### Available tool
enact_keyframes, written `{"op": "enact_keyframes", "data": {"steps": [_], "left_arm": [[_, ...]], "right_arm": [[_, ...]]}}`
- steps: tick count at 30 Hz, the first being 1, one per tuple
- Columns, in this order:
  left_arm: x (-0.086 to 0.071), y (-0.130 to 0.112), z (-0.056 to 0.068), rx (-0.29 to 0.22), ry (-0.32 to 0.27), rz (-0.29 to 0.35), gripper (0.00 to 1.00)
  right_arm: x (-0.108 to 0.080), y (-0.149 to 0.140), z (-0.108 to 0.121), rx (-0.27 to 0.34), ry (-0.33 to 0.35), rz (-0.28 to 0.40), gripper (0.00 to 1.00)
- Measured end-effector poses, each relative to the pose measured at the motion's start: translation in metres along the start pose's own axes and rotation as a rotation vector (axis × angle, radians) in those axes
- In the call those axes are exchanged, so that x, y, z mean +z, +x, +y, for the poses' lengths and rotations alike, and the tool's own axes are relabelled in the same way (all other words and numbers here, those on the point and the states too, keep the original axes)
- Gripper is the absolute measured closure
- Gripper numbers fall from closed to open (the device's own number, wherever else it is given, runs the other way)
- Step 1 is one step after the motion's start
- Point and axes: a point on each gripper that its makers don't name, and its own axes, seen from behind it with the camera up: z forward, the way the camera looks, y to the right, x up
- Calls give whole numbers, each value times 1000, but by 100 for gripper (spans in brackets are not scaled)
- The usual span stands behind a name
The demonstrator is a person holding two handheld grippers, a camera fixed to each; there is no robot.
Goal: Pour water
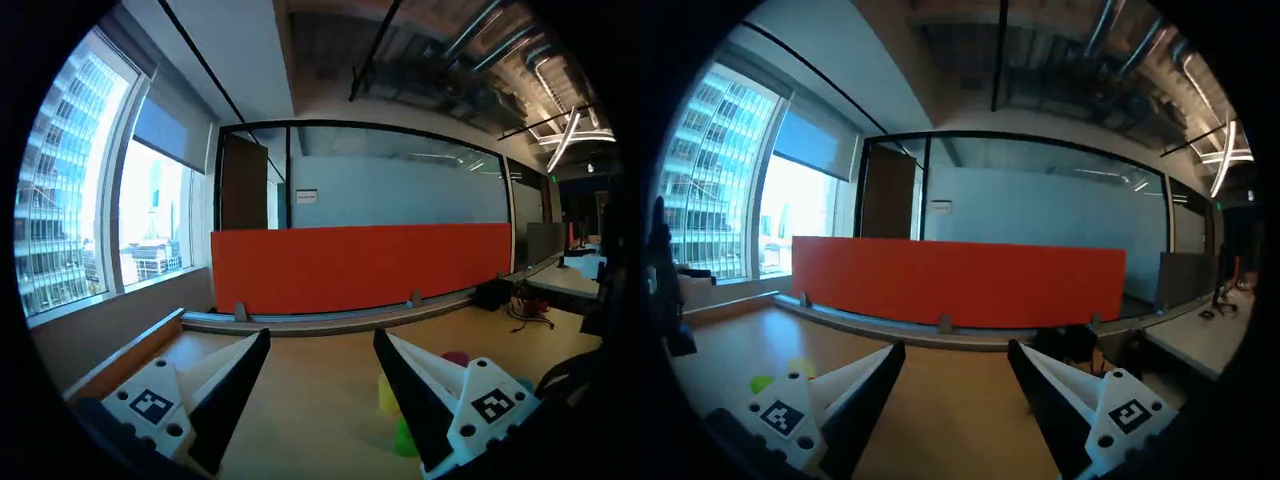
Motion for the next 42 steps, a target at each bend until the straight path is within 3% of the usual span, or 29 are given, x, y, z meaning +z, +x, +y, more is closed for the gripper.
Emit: {"op": "enact_keyframes", "data": {"steps": [8, 14, 30, 42], "left_arm": [[7, 46, 15, -2, -67, 7, 4], [12, 60, 30, -6, -150, -3, 4], [11, 61, 76, -7, -421, -45, 4], [9, 41, 95, 37, -550, -89, 4]], "right_arm": [[2, 51, -7, 23, 62, 7, 1], [2, 59, -15, 44, 128, 8, 1], [-12, 73, -77, 41, 467, -1, 1], [-25, 57, -114, -5, 639, -66, 1]]}}
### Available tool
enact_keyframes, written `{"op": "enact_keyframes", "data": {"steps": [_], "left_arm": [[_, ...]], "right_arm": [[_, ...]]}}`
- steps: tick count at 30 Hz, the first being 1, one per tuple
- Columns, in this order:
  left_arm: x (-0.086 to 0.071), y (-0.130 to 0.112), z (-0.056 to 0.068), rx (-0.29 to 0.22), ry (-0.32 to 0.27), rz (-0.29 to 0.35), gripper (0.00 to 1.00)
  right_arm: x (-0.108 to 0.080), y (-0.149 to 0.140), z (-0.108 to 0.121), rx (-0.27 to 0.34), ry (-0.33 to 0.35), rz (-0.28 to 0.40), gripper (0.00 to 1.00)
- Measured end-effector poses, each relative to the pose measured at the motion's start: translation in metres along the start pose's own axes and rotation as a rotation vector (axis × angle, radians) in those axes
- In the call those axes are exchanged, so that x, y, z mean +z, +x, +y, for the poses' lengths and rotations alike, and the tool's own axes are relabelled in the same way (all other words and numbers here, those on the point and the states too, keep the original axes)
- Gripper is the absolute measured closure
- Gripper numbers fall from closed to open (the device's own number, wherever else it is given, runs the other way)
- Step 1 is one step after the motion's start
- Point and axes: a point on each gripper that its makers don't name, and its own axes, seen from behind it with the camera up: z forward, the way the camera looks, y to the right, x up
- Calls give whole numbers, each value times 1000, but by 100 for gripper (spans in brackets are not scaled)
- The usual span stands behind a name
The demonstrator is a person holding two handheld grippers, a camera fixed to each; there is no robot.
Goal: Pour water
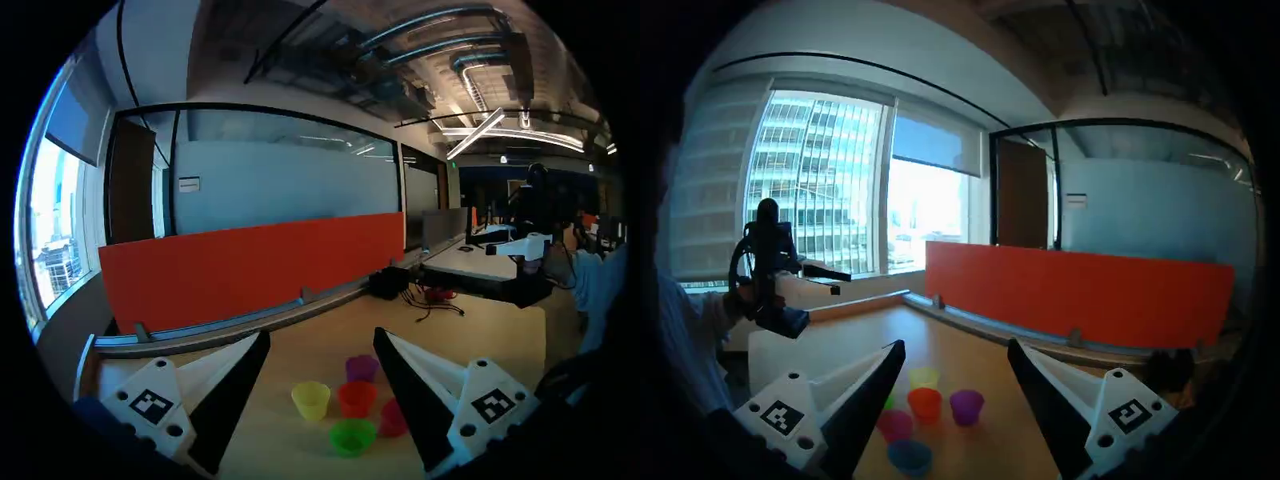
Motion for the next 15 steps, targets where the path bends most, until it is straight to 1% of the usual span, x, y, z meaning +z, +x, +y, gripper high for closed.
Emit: {"op": "enact_keyframes", "data": {"steps": [3, 9, 15], "left_arm": [[3, -9, 4, 1, -25, -22, 4], [7, -25, 9, 9, -65, -60, 4], [10, -44, 13, 16, -95, -91, 4]], "right_arm": [[3, -8, -8, -9, 44, -36, 1], [7, -26, -22, -51, 107, -94, 1], [8, -48, -36, -66, 172, -150, 1]]}}
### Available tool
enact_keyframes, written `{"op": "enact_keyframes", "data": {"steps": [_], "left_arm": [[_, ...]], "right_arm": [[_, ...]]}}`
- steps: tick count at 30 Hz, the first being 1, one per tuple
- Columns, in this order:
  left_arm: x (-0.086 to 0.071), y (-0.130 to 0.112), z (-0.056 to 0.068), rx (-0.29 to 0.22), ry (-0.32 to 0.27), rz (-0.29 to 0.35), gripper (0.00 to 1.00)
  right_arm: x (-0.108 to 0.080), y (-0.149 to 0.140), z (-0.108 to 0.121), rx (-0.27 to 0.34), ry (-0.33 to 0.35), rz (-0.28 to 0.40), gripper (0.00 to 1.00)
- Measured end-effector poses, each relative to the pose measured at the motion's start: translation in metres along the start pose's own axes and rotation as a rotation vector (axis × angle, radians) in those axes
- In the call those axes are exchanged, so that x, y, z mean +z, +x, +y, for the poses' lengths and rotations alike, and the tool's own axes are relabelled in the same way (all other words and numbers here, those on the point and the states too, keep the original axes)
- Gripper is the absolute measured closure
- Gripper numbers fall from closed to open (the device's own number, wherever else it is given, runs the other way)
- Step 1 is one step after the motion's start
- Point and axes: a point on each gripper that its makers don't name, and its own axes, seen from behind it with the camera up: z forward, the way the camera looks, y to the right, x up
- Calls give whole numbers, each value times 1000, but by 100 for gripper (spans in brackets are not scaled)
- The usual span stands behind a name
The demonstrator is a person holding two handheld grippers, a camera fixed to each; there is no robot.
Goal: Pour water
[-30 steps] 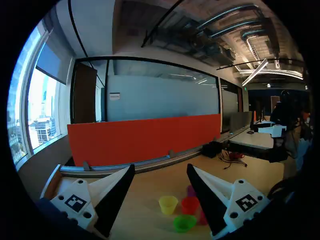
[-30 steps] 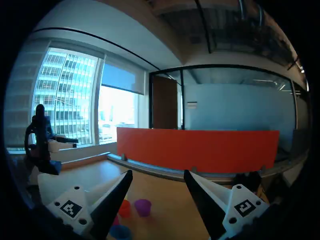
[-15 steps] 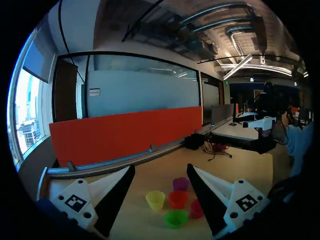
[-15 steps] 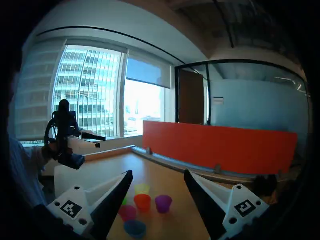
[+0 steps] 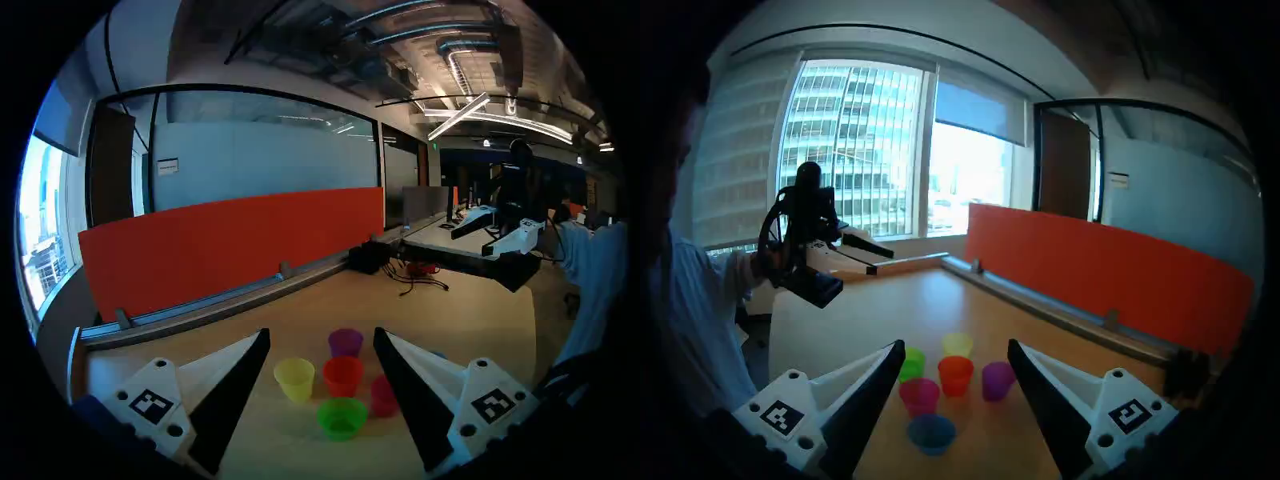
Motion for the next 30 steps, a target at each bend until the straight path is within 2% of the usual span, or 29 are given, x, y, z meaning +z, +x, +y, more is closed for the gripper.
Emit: {"op": "enact_keyframes", "data": {"steps": [6, 14, 30], "left_arm": [[6, -21, 8, 14, -37, -33, 4], [15, -53, 19, 35, -76, -95, 4], [32, -123, 22, 41, -106, -246, 4]], "right_arm": [[6, -25, -6, -6, 41, -64, 0], [15, -53, -8, 16, 76, -125, 1], [33, -123, -9, -6, 120, -256, 0]]}}
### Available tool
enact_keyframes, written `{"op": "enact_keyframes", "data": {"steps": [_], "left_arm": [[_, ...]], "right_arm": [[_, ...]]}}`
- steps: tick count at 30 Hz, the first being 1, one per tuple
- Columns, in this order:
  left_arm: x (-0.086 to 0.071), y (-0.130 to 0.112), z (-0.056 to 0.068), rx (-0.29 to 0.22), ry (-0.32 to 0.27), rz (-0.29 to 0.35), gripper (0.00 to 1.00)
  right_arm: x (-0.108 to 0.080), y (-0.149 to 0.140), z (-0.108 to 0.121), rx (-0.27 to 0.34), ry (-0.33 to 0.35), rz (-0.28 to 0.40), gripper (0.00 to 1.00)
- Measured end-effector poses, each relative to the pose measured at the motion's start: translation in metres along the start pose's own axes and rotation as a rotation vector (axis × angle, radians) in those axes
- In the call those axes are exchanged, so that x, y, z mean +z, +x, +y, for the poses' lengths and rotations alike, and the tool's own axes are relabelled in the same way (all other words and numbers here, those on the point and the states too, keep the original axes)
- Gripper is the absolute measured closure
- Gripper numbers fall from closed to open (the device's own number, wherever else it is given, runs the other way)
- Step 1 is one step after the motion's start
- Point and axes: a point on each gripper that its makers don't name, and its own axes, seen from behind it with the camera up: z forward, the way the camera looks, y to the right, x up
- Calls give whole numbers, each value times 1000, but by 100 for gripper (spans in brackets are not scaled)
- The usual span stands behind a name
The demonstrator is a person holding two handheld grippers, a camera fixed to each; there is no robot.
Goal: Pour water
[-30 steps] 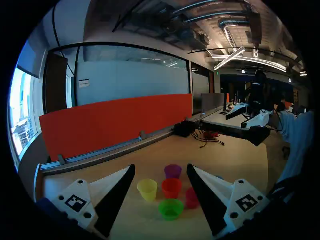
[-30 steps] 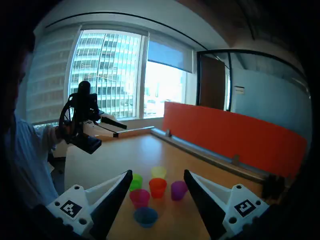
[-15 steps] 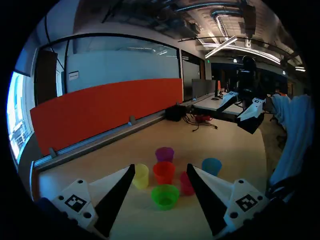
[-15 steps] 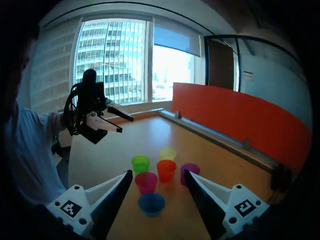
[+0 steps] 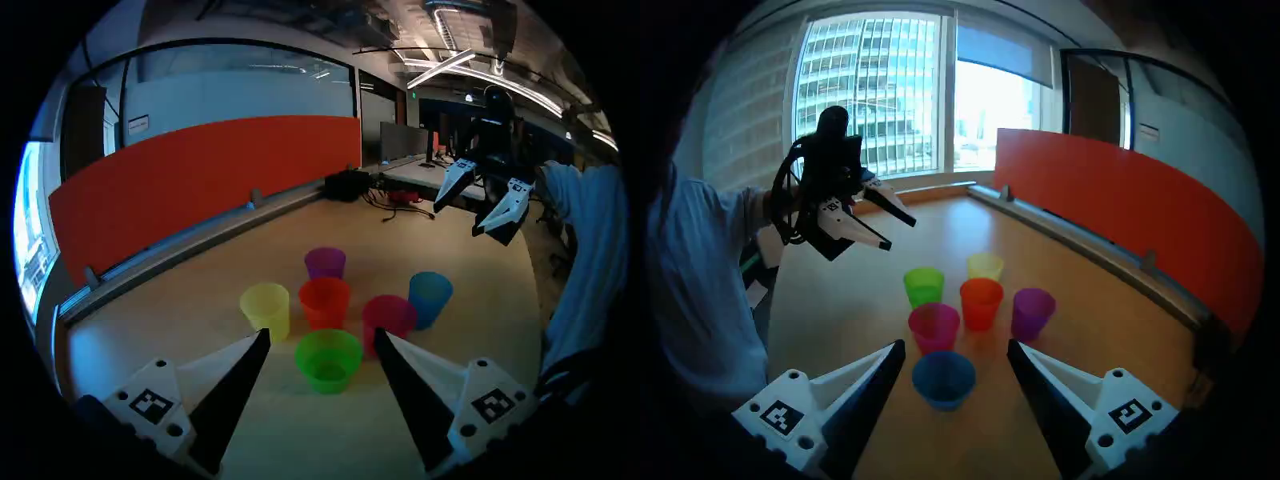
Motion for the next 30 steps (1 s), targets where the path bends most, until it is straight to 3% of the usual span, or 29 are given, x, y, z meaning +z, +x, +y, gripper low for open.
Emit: {"op": "enact_keyframes", "data": {"steps": [16, 30], "left_arm": [[20, -67, 3, 8, -34, -129, 4], [42, -88, 6, 11, -74, -168, 4]], "right_arm": [[33, -66, -8, -22, 42, -123, 1], [50, -91, -8, -26, 55, -171, 0]]}}
